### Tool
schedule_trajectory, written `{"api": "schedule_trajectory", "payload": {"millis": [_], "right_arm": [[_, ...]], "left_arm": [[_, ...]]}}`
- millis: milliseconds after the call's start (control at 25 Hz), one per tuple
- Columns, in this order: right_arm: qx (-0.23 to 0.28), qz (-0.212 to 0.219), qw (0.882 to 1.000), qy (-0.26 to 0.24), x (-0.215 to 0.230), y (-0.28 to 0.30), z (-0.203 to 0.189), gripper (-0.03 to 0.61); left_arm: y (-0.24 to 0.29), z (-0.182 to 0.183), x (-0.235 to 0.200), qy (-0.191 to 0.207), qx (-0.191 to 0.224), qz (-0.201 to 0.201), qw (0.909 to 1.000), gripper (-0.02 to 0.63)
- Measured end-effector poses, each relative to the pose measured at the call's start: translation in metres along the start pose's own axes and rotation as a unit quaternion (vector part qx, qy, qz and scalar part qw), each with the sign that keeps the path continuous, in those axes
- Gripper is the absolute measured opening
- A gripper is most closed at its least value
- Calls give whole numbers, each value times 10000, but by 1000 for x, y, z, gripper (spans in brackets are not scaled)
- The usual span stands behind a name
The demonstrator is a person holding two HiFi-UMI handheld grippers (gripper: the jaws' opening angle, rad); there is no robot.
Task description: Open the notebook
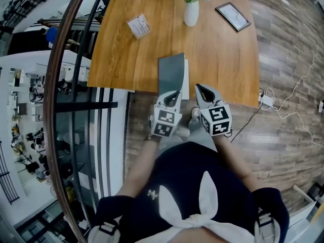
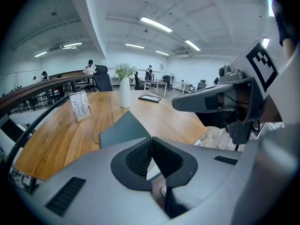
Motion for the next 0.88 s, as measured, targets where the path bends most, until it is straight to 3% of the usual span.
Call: {"api": "schedule_trajectory", "payload": {"millis": [880], "right_arm": [[27,-56,10000,-46,-30,9,5,-2]], "left_arm": [[-34,0,-29,-188,309,64,9993,21]]}}
Point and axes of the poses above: the fingertips, and each gripper's own axes: y forward along the fingers, x to its right, z out of its top, the point moved 9 cm from there along -y, backward along the fingers, and after that the axes turned 2 degrees about y, right-handed, at the moved point
